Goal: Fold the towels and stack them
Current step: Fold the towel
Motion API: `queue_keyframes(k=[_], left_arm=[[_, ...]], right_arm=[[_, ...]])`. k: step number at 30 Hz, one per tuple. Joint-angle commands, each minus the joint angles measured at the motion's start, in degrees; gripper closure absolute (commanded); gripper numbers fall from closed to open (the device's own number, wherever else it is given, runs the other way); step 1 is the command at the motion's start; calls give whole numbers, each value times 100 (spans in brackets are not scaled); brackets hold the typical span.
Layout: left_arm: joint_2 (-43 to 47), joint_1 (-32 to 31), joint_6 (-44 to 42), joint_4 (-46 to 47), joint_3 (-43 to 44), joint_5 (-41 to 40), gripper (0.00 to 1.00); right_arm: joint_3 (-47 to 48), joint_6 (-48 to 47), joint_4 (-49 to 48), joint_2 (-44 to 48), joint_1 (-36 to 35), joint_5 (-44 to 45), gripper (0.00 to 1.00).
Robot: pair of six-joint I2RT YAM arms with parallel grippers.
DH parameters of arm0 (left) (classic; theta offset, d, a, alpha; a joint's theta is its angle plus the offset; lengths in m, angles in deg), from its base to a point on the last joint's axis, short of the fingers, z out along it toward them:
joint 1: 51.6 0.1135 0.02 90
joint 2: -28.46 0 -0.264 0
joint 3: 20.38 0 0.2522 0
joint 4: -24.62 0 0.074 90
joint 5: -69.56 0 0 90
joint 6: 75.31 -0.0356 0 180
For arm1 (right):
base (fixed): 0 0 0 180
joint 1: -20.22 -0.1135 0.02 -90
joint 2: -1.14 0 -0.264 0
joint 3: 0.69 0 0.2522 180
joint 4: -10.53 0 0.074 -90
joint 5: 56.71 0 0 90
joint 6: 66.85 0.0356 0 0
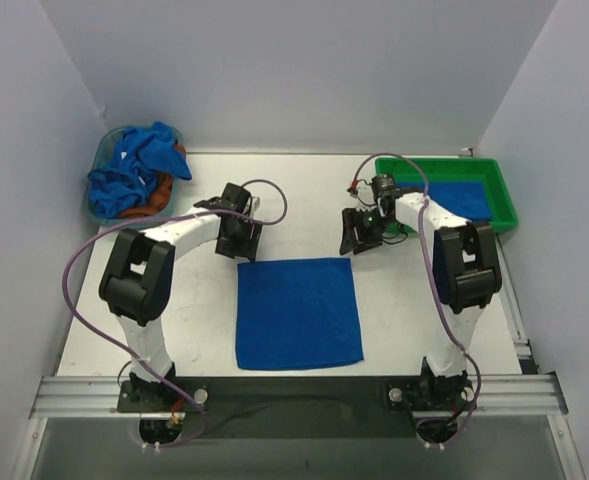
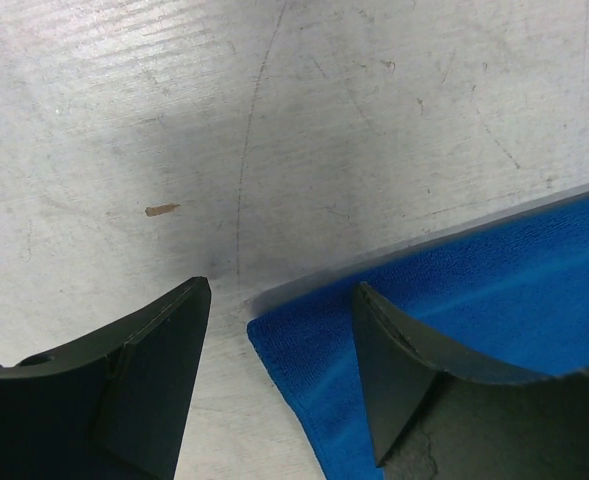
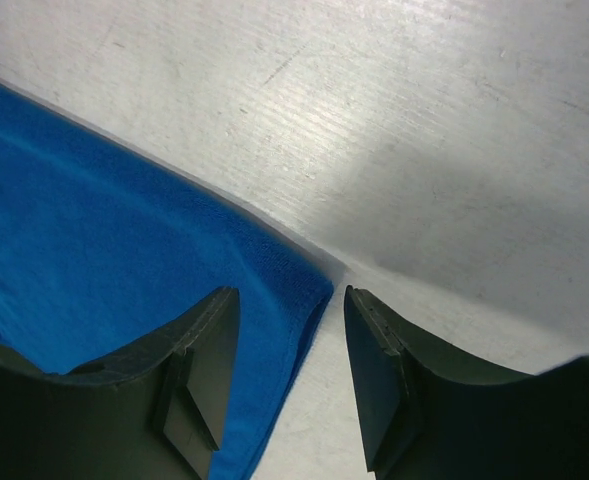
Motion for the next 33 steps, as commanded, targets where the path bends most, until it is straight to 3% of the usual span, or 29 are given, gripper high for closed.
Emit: queue_keyframes(k=[1,6,13,23,33], left_arm=[[-47,48,-249,-148,29,17,31],[-179,48,-320,-280,64,-36,33],[-197,48,-355,-350,-6,-71,34],[-135,48,-381,-403,-68,-71,35],[-3,65,-381,-403,-103,-80,35]], right_arm=[[202,-187,282,-193,25,-77,55],[325,-205,440,-553,25,177,58],[316,-345,633,-774,-28,397,72],[299,-635,783,-598,-159,169,72],[404,-636,800,-580,-300,519,72]])
